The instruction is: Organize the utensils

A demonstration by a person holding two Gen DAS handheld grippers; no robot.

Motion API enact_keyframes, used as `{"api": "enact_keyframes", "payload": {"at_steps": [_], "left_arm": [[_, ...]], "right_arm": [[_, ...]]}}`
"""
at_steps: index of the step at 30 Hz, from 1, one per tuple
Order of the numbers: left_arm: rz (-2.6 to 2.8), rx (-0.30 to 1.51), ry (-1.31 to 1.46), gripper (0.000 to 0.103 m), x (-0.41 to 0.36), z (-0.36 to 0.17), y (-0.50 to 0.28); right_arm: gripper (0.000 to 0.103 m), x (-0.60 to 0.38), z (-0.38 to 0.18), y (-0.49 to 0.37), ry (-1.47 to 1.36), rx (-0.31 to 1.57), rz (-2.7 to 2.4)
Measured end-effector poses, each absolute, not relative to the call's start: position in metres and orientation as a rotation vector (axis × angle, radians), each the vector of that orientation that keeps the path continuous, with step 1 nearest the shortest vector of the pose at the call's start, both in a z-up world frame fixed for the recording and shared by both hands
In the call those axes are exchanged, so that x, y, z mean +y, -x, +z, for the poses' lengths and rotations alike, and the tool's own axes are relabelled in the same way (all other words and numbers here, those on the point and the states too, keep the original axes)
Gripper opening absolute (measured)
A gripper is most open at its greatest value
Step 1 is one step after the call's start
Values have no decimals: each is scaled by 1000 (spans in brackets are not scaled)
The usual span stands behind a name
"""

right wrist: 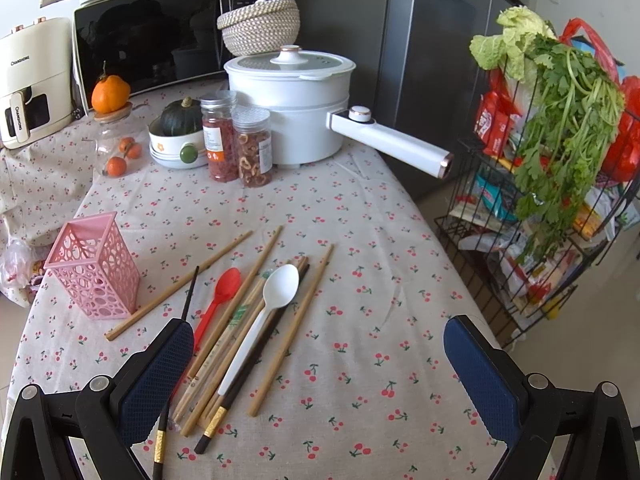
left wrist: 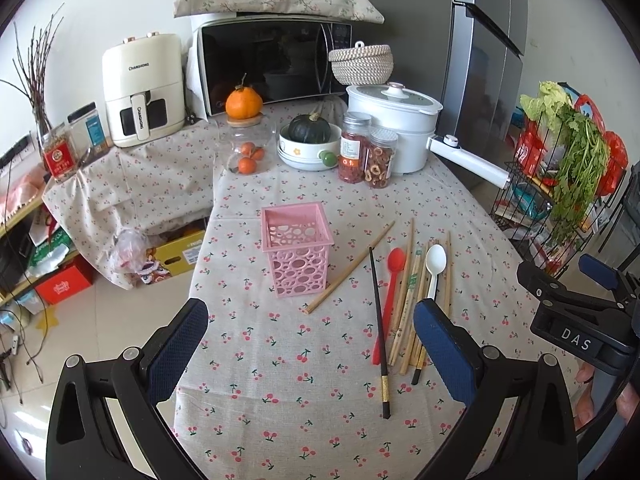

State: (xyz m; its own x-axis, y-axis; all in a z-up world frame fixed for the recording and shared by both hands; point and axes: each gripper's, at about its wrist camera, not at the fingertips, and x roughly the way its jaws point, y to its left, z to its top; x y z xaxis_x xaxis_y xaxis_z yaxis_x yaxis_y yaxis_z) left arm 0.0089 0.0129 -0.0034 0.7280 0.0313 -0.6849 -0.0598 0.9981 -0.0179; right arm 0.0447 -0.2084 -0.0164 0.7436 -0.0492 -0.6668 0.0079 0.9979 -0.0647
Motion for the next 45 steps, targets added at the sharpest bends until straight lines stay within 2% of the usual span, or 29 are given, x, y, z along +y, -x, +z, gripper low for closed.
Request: {"api": "enact_keyframes", "payload": {"at_steps": [45], "left_arm": [[42,774,37,103,11,-14,-12]], "right_arm": [[103,-209,-19,-46,51,744,-31]]}}
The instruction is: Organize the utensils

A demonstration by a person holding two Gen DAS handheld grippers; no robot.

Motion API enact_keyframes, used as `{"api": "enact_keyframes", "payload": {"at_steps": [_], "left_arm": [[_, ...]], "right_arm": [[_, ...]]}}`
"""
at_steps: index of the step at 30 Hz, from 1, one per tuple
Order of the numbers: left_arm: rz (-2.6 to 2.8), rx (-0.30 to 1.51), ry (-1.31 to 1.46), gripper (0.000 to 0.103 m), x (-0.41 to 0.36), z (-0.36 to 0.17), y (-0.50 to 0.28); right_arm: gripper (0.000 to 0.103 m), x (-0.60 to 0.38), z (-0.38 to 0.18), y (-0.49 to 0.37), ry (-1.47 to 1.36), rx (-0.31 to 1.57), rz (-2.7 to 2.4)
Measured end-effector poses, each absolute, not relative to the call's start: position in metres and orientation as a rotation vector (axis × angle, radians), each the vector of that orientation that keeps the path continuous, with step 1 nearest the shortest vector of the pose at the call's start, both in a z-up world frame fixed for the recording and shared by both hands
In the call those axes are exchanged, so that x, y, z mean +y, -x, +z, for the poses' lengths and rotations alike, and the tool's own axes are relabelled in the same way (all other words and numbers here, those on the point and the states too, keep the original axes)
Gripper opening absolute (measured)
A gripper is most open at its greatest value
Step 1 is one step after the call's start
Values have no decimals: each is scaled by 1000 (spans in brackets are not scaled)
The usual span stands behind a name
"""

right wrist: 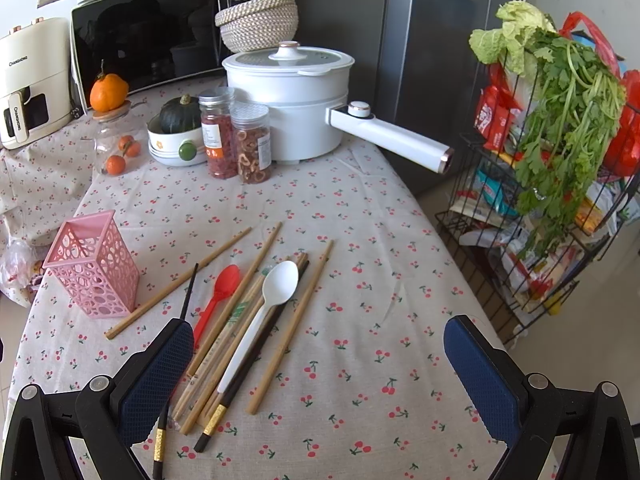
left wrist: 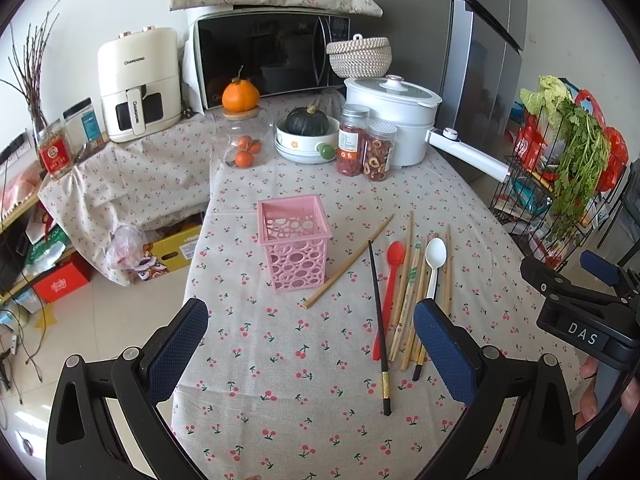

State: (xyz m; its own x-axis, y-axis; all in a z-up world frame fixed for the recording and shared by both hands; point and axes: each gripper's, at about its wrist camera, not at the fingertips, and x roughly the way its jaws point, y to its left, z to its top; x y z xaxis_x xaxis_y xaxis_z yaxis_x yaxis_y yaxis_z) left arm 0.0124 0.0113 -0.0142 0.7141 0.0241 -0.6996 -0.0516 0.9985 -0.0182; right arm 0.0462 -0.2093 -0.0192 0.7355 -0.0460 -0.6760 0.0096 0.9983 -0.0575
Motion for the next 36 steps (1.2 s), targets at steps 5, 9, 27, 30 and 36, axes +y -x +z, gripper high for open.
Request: {"api": "enact_keyframes", "payload": {"at_steps": [5,9,27,30,36], "left_arm": [[32,790,46,103,13,-16,-15],[9,785,32,103,12,-12,-18],[-199,1068,-86,103,-43,-9,-136],[-222,1149,-54,103,-52,-26,-171],[-160,1294,-67,92,-67,-71,-241]], "right_arm": [[103,-210,-19,-46,51,744,-31],[102,-212,-19,-47,45,747,-35],[102,-249,-1,-120,-27,899,-92],[102,-264,-9,-140,-59,936,-113],[101,-293,-51,-171,-132,1059,-102]]}}
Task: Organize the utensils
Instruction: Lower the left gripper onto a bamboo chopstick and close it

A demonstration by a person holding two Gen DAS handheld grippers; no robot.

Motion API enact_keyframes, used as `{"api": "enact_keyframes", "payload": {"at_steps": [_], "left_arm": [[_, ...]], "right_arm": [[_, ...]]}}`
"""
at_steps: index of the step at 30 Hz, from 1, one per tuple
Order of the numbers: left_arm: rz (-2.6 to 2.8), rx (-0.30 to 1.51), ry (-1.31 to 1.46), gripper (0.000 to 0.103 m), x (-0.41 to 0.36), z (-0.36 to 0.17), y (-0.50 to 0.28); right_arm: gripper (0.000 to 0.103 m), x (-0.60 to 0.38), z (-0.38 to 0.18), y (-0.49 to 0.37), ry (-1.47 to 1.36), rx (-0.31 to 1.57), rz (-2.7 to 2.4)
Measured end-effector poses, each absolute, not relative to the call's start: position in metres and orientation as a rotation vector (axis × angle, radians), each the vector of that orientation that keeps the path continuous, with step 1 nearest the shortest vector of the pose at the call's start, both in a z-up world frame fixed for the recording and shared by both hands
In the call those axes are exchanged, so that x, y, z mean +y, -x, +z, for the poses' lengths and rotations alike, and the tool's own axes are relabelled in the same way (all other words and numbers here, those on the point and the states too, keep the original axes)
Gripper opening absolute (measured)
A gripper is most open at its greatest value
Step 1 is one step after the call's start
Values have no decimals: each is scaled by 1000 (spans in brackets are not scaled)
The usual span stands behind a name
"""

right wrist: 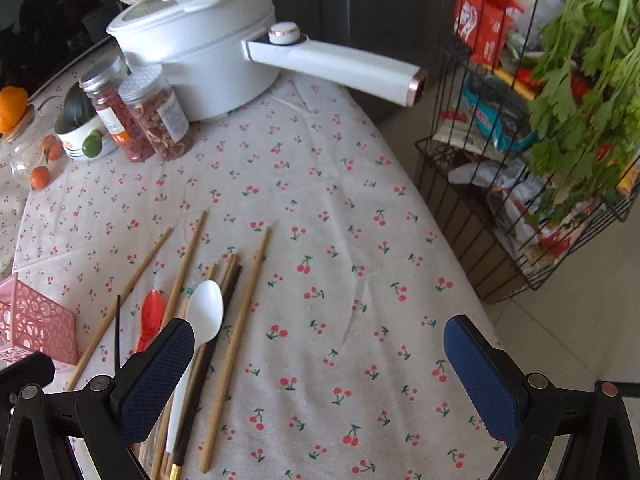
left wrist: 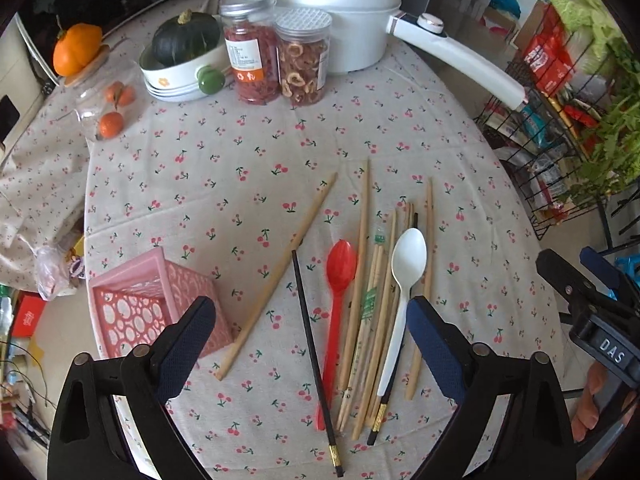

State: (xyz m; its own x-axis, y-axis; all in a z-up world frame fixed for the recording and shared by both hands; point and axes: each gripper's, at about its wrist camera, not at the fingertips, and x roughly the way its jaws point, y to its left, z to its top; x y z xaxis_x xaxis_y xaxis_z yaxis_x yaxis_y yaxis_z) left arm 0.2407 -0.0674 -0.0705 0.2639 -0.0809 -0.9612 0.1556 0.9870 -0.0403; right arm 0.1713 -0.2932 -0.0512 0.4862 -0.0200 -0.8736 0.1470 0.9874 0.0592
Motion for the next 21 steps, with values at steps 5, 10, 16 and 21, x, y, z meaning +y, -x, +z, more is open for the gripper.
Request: {"api": "enact_keyframes", "payload": {"at_steps": [5,10,16,21], "left_arm": [[-183,1382,36,50,-67,-111,-284],[-167,1390,35,31,-73,-139,-311],[-139,1406,0,18,-78,-163,-329],[-127,1385,-45,13,-81,-164,-334]], "right_arm": [[96,-314,-73,-192,-211,1119,-97],[91,-322,-91,-206,-258,1156,-76],[83,-319,-108,-218,-320,1204,-7],[79,-313,-115,-224,-330,1228,11]]}}
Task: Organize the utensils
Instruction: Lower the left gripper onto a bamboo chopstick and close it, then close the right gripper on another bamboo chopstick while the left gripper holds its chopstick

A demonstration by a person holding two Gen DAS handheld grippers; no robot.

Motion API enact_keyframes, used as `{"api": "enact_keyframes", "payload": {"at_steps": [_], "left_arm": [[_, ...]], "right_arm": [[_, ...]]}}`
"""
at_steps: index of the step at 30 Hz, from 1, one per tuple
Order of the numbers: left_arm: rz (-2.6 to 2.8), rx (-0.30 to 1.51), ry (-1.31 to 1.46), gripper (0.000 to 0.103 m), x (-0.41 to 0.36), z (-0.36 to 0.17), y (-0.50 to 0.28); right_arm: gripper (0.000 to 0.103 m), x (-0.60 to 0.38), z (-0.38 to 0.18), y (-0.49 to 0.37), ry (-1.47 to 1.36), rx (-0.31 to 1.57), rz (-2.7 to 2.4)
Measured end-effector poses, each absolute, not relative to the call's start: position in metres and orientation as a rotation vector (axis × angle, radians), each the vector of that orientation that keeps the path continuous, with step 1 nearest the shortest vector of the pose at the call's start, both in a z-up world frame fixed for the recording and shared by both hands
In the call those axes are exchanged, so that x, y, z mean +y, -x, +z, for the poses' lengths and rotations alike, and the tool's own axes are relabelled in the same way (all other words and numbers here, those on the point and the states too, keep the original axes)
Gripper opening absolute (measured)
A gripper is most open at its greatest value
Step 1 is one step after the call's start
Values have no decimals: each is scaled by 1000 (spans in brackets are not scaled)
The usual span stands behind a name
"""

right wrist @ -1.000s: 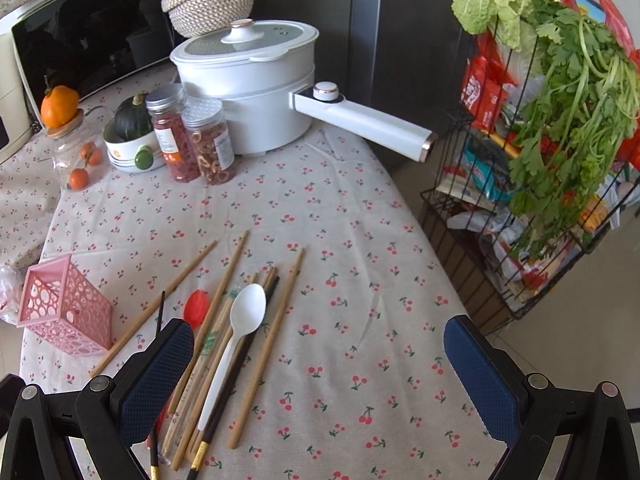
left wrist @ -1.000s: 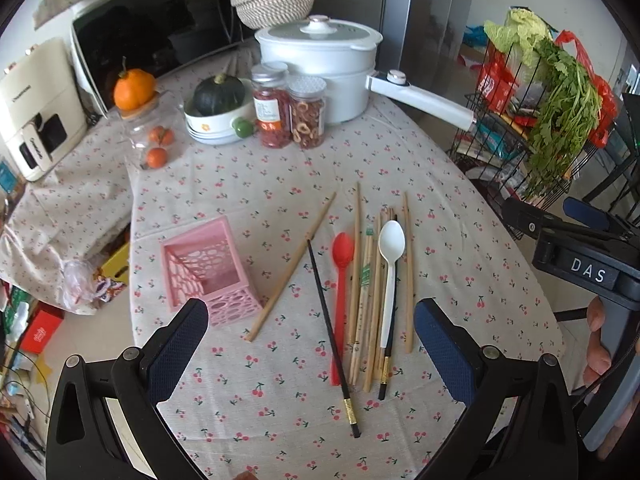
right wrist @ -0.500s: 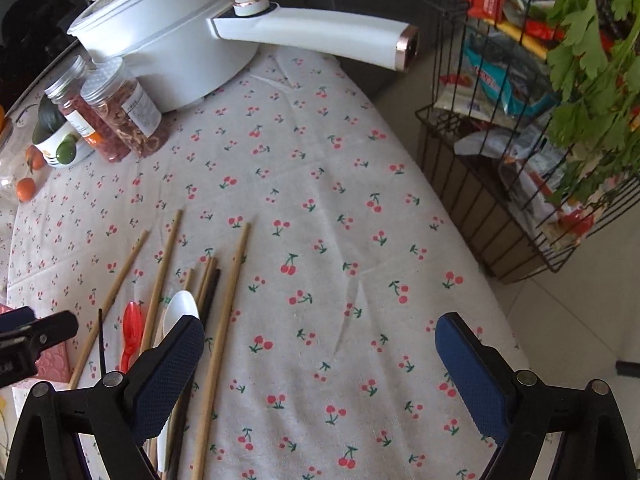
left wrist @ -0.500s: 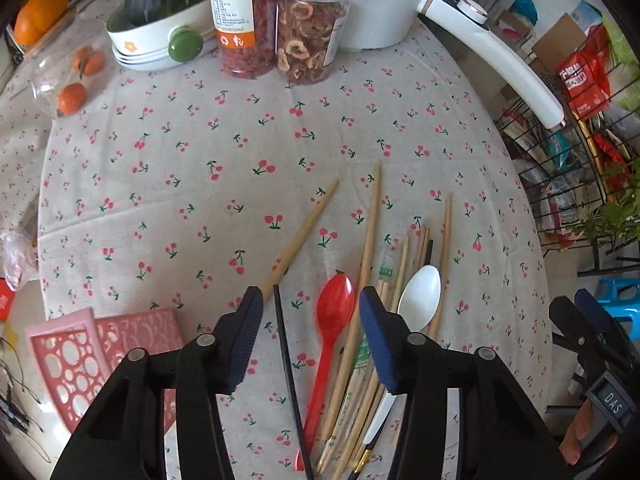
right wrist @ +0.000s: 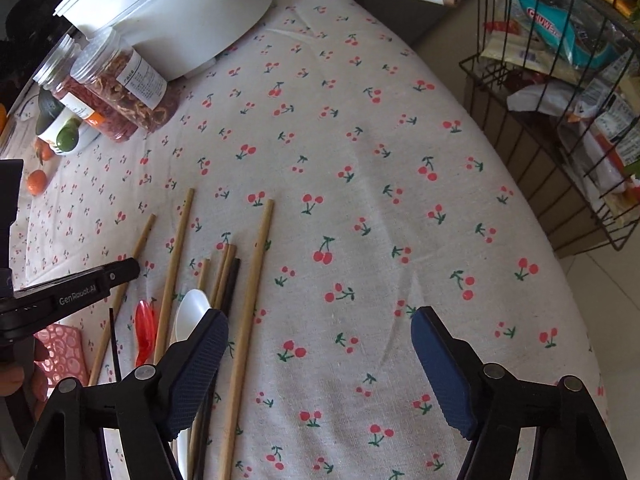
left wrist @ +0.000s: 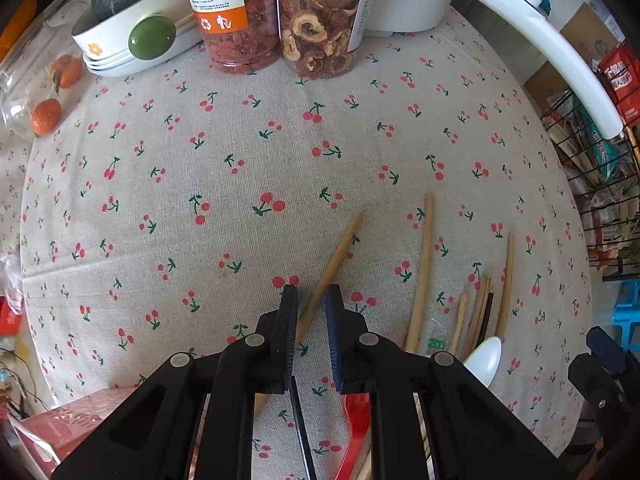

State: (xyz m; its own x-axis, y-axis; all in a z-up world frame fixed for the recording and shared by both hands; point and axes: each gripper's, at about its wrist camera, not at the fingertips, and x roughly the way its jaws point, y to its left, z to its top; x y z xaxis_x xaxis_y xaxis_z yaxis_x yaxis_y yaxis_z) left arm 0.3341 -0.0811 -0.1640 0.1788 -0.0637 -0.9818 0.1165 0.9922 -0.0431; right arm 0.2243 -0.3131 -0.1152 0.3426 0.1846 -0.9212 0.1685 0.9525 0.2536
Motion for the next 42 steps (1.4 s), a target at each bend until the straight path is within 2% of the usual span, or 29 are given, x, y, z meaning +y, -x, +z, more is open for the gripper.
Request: {"api": "enact_keyframes", "payload": {"at_steps": [5,22,33,36,38,42], "left_arm": [[-144,1366,-57,6,-83,-156,-326],[-289,1053,28,6,-47,-30,-216],[-319,899,102,6,-6,-6,-139],[-325,885,109,6,1,-5,-130],[-329,876,107,6,4,-5,-126],[-344,863,118,6,12,-2,-116]], "right_arm": [[76,-310,-123,-229,-332,1245,7],[48,-295,-147,-239,-356,1295,55],[34,-272,-158,-251,-354,1281,80],[25,-260,-157,-252,-261,1258,66],[11,-250,-158,-252,-170,1245,56],[6,-250,-158,-250,-158,1234,46]]}}
